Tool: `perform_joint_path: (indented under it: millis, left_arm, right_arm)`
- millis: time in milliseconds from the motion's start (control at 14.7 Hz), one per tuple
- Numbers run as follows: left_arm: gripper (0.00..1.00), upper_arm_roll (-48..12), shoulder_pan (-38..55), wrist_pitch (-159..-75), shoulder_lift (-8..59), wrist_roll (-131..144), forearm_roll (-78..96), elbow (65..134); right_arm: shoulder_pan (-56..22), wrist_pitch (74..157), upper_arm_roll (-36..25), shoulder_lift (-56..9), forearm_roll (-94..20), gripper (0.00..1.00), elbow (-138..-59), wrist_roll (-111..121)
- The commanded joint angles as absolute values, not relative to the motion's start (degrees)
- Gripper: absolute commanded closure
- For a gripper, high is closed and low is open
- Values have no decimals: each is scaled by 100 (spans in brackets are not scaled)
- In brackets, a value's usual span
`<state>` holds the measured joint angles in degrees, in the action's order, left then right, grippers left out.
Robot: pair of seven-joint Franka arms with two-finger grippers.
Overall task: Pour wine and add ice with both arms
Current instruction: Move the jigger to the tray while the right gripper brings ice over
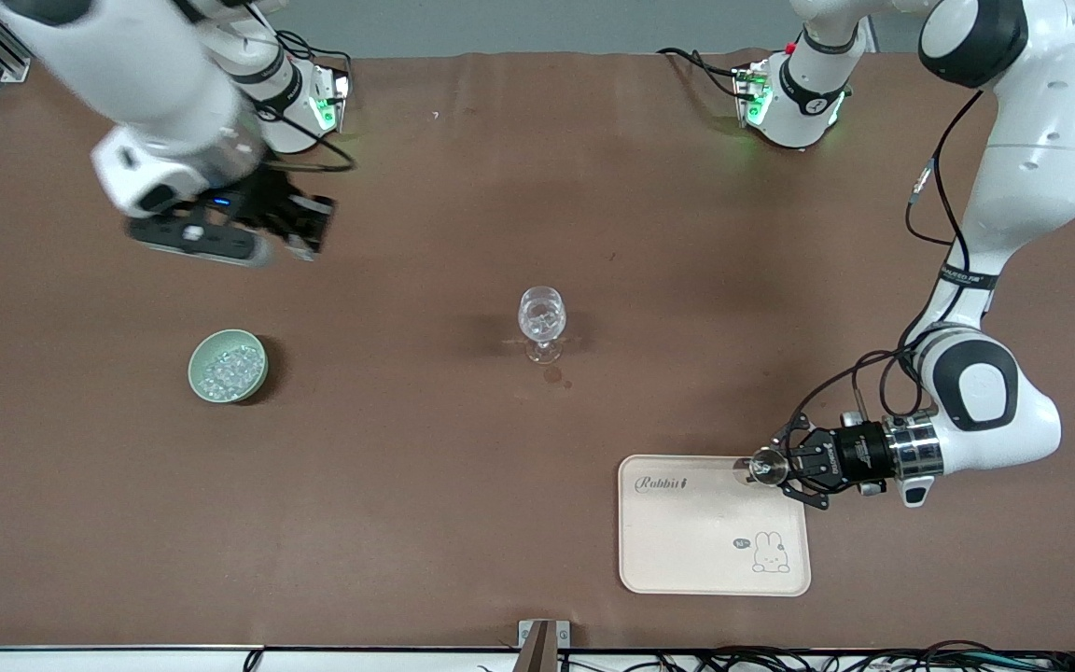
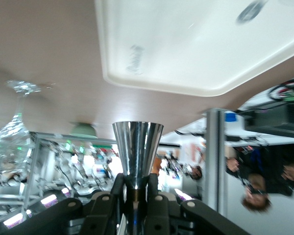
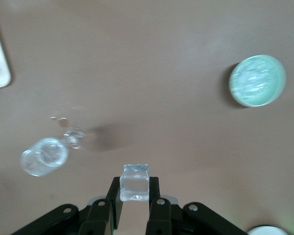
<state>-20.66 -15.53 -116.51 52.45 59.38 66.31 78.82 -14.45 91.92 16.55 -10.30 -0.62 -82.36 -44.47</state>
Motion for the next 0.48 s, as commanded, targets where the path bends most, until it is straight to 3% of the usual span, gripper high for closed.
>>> perform_joint_path:
  millis: [0, 408]
  left_arm:
    - [99, -2005, -1652, -11654, 5809, 5118, 7311, 7576]
    - [96, -1916, -1652, -12172, 6240, 4860, 7663, 7471]
  right_arm:
    - [-2020, 9596, 1608, -1510, 17, 100, -8113, -5341]
    - [-2979, 9826, 1600, -3293, 421, 100, -6743, -6643]
